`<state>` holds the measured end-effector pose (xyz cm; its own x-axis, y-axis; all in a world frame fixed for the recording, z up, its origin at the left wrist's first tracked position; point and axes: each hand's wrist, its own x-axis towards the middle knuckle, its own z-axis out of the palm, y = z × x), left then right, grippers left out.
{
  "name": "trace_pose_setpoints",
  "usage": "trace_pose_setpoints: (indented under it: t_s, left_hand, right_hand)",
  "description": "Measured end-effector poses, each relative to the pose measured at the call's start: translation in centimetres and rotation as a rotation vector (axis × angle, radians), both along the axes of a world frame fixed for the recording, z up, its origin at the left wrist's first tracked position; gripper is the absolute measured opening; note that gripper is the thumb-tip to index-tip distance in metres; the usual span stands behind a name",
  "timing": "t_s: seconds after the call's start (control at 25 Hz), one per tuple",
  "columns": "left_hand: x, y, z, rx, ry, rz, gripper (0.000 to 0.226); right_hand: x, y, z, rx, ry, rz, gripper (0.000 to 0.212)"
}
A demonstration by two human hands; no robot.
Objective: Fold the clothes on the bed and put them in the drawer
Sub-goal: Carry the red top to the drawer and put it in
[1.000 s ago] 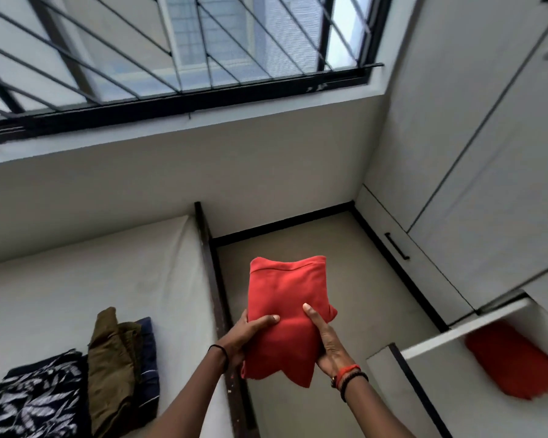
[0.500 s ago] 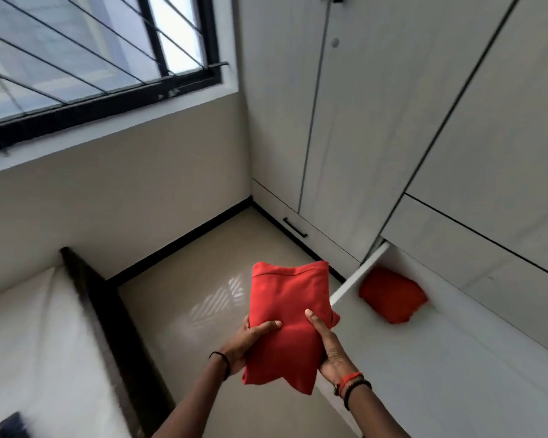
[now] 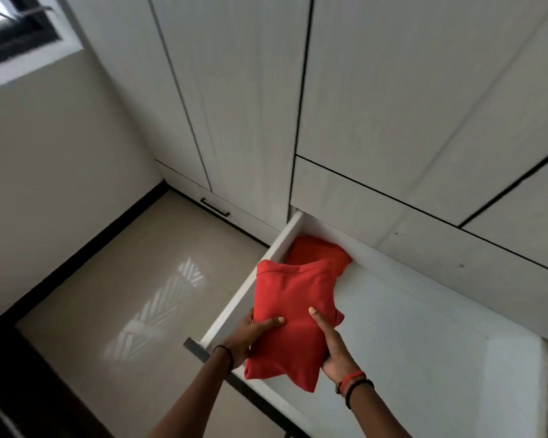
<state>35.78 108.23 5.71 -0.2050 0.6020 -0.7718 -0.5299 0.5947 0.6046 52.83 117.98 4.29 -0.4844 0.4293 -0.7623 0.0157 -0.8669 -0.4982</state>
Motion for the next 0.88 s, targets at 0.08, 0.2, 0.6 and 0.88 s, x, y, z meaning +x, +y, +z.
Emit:
trace_pose_setpoints:
  t_s: [0.08, 0.2, 0.6, 0.88]
  left_hand:
    - [1.5, 3.0, -2.2, -0.062, 0.013, -0.054, 0.088]
    - [4.0, 7.1, -6.2, -0.131, 0.024, -0.138, 0.097]
    - [9.6, 19.8, -13.3, -0.057, 0.119, -0.329, 0.075]
    - [10.6, 23.5, -18.0, -0.029, 0.356, -0.474, 0.065]
  right_hand:
    - [2.2, 2.0, -2.0, -0.025, -0.017, -0.058, 0.055]
    - [5.3, 4.4, -4.9, -0.064, -0.065, -0.136, 0.055]
    - [11.1, 14.1, -13.5, -0.092, -0.072, -0.335, 0.054]
    - [12.0, 19.7, -17.9, 0.002, -0.273, -0.133, 0.051]
